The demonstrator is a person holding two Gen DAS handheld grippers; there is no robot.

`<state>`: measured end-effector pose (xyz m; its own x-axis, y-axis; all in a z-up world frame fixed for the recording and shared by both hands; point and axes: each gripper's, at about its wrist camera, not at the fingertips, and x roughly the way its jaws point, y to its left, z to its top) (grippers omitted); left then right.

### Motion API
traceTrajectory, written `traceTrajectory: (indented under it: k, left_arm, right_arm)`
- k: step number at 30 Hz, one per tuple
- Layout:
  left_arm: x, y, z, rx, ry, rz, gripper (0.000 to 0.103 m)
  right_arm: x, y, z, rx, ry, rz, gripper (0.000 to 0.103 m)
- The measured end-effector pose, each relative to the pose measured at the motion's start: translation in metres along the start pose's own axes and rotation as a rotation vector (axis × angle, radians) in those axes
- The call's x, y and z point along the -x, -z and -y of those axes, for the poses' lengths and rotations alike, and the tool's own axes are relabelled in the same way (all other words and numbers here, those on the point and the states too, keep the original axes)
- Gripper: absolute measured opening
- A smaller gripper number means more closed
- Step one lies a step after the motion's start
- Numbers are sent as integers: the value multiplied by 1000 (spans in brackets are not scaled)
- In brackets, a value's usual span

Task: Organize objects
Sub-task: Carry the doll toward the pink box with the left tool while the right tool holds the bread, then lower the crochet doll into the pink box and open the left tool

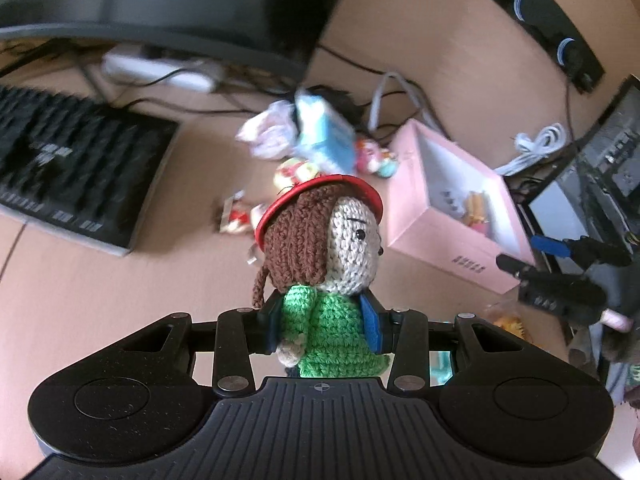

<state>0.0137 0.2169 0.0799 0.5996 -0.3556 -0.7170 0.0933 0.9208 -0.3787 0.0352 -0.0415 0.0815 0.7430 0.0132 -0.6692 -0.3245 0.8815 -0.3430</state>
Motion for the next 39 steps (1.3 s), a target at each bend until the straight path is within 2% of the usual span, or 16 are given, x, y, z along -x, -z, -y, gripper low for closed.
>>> traceTrajectory:
  k: [2, 4, 8, 10, 11, 12, 14, 15, 17, 20, 21, 25, 29, 32, 36, 39]
  left_arm:
    - [-5, -2, 6, 15, -1, -7, 44]
    - [-8, -2, 16, 3, 23, -6, 44]
    - [-19, 1, 32, -23, 20, -46, 44]
    - [-21, 0, 41, -55, 27, -54, 44]
    - [-21, 0, 46, -68, 26, -53, 44]
    - [-22, 0, 51, -74, 26, -52, 44]
    - [-23, -1, 58, -82, 29, -59, 44]
    - [-24, 0, 64, -93, 25, -65, 44]
    - [-25, 1, 74, -119, 16, -72, 44]
    - [-22, 5, 89, -167, 24, -82, 44]
    - [-21, 7, 93, -187, 26, -85, 44]
    - [-20, 17, 107, -260, 9, -99, 44]
    - [-21, 19, 120, -285, 33, -94, 44]
    - [-23, 2, 130, -246, 91, -75, 43]
    - [-18, -57, 159, -250, 139, 32, 44]
    - [-38, -102, 183, -296, 158, 56, 45]
  right_arm:
    - [-12, 9, 9, 37, 99, -29, 68]
    - [-18, 9, 21, -7, 102, -35, 68]
    - [-13, 8, 19, 45, 200, -36, 68]
    - [7, 15, 34, -59, 126, -51, 72]
    - [19, 22, 43, -141, 64, -60, 77]
    - [29, 32, 50, -237, -1, -77, 87]
    - [35, 54, 55, -381, -123, -112, 88]
    - [31, 65, 52, -437, -155, -142, 88]
    - [20, 79, 40, -478, -142, -183, 81]
    - [9, 85, 23, -482, -189, -222, 56]
    - [11, 82, 16, -459, -196, -227, 54]
    - [36, 77, -9, -335, -191, -195, 51]
    - [71, 79, -1, -370, -212, -165, 51]
    - [94, 82, 15, -389, -201, -137, 51]
    - [114, 83, 38, -417, -189, -89, 51]
    - [110, 81, 49, -447, -186, -71, 50]
